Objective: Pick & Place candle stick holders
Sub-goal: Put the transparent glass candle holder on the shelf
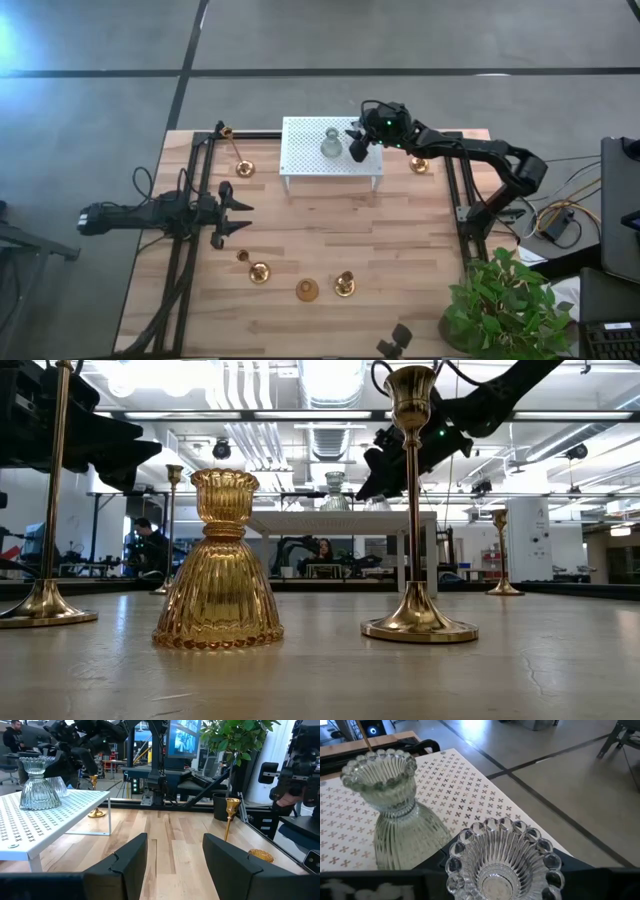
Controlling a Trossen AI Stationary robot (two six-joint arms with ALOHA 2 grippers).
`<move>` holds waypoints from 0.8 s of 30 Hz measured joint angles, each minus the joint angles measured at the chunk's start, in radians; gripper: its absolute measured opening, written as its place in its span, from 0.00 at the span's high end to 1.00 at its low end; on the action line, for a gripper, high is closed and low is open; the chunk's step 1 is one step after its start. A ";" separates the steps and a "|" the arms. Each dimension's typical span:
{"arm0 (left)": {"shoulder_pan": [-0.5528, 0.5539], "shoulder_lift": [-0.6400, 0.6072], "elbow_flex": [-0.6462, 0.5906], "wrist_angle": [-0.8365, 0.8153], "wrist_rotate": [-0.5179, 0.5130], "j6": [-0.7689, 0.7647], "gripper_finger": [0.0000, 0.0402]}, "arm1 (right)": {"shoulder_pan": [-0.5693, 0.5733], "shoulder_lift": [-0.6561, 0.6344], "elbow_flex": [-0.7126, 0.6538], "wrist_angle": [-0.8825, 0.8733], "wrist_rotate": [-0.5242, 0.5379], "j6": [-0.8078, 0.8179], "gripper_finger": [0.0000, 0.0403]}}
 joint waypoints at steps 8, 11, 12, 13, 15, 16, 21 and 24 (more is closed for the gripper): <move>0.000 0.000 0.000 0.000 0.000 0.000 0.51 | 0.000 0.007 0.000 0.045 -0.004 -0.003 0.60; 0.000 0.000 0.000 0.000 0.000 0.000 0.51 | 0.000 0.007 0.000 0.070 -0.004 -0.002 0.57; 0.000 0.000 0.000 0.000 0.000 0.000 0.51 | 0.000 0.007 0.000 0.075 -0.003 -0.003 0.56; 0.000 0.000 0.000 0.000 0.000 0.000 0.51 | 0.000 0.007 0.000 0.079 -0.003 -0.005 0.54; 0.000 0.000 0.000 0.000 0.000 0.000 0.51 | 0.000 0.007 0.000 0.081 0.001 -0.009 0.51; 0.000 0.000 0.000 0.000 0.000 0.000 0.51 | 0.000 0.007 0.000 0.082 0.002 -0.009 0.50; 0.000 0.000 0.000 0.000 0.000 0.000 0.51 | 0.000 0.006 0.000 0.082 0.002 -0.007 0.43; 0.000 0.000 0.000 0.000 0.000 0.000 0.51 | 0.001 0.000 0.000 0.081 0.004 -0.007 0.38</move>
